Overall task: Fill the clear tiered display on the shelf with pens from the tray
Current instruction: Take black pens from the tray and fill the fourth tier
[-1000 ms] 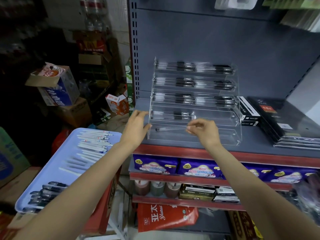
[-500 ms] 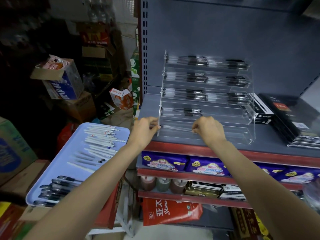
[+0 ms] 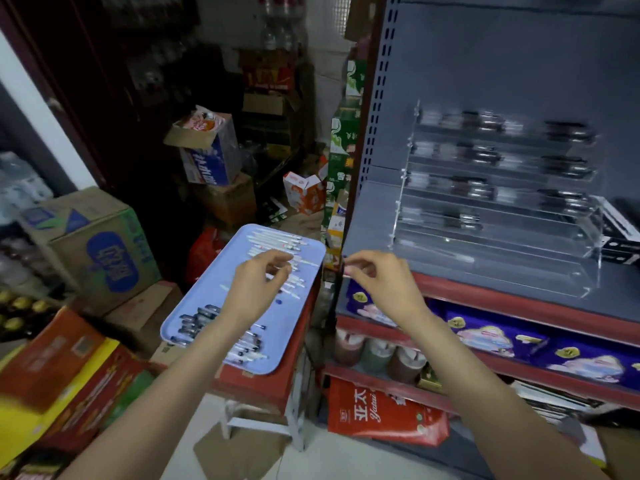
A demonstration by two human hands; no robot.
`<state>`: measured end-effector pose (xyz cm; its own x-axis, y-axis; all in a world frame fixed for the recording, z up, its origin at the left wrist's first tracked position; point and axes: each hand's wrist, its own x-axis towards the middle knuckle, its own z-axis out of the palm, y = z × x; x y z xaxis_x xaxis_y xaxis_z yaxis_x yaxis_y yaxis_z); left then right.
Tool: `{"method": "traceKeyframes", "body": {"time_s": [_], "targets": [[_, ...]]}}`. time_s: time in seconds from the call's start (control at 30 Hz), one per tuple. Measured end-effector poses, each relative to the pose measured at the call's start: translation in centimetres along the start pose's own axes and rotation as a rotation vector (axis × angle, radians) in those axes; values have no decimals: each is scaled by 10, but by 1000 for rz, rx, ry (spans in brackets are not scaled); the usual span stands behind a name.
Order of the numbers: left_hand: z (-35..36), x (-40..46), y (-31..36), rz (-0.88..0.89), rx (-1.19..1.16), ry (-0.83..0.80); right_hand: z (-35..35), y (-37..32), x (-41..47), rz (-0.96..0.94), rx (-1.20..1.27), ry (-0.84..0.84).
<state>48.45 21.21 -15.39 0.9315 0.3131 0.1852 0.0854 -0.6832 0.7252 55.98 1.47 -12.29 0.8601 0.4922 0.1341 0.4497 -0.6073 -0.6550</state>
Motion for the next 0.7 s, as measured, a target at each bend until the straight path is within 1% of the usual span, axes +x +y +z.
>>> {"method": "traceKeyframes", "body": {"time_s": [0.1,0.2,0.27,0.33,0.43,0.53,0.63,0.7], "targets": [[-35,-12,-47,-39,59,1,52,-21,4,16,16,-94],[-68,-16,-99,-87,113,-62,109,-41,6,89,49,-183],[-88,-10,-138,-80,167,-96,149,-54,11,123,29,-224],[-101,1,-175,-68,213,-164,188,-65,20,190,-17,-243],[-104,15,-217,-22,289,-315,236,-74,35,283,-126,-289],[-93,25,-242,32,313,-484,268,-75,45,395,-198,-342],[-80,36,-254,104,357,-564,284,-68,51,448,-289,-381],[-71,42,-261,127,368,-615,288,-65,56,468,-331,-356]]}}
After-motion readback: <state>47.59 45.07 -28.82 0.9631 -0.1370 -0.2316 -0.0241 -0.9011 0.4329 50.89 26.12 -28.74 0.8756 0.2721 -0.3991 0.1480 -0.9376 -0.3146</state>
